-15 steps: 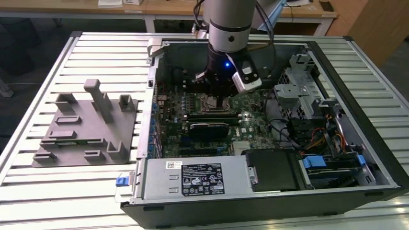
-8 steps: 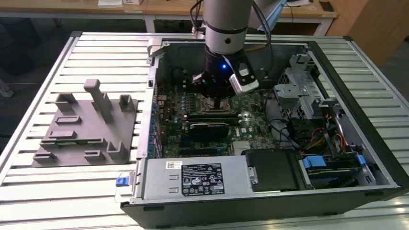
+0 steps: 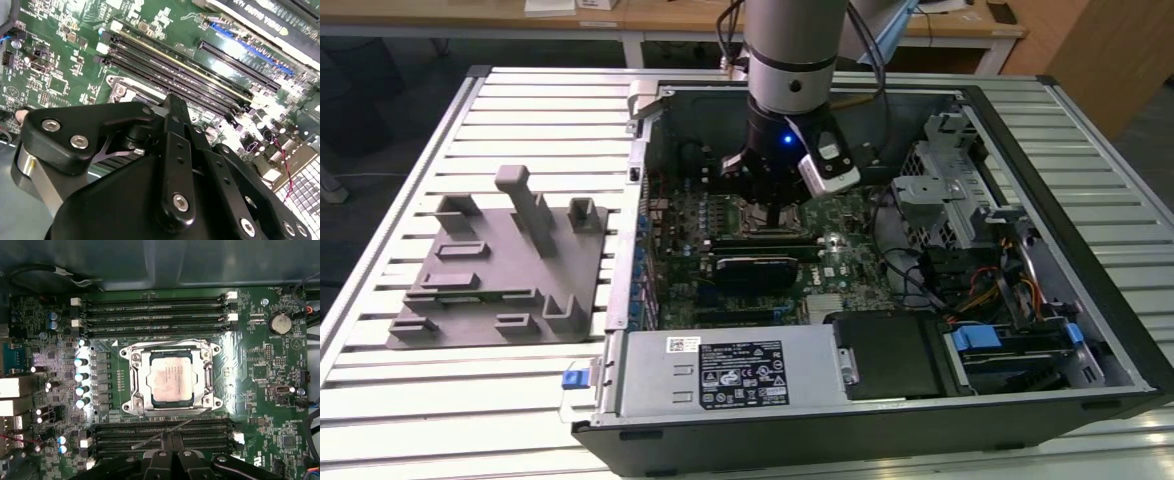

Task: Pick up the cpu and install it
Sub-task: 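Install the second cpu locking lever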

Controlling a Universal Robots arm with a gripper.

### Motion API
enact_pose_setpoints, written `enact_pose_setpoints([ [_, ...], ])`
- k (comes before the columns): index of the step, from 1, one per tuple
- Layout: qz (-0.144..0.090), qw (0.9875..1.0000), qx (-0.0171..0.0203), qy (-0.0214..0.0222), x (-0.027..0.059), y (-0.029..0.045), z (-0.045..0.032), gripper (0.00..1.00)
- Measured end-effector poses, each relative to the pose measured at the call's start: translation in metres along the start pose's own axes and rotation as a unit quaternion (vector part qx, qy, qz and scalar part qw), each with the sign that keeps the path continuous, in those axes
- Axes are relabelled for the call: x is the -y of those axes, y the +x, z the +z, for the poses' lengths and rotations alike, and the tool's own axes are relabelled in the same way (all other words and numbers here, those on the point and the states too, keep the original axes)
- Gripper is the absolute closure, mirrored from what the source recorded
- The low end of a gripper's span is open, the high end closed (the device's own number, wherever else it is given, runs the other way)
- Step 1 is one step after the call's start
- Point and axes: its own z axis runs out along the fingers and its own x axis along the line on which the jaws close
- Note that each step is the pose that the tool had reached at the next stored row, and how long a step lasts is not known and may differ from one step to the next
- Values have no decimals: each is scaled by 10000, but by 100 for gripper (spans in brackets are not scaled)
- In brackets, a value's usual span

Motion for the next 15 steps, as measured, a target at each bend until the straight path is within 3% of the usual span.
enact_pose_setpoints([
  [2,1,10000,-1,-27,-1,2,18,89],
  [6,0,10000,-2,-28,1,23,49,89],
  [15,0,10000,-2,-33,11,185,111,89],
])
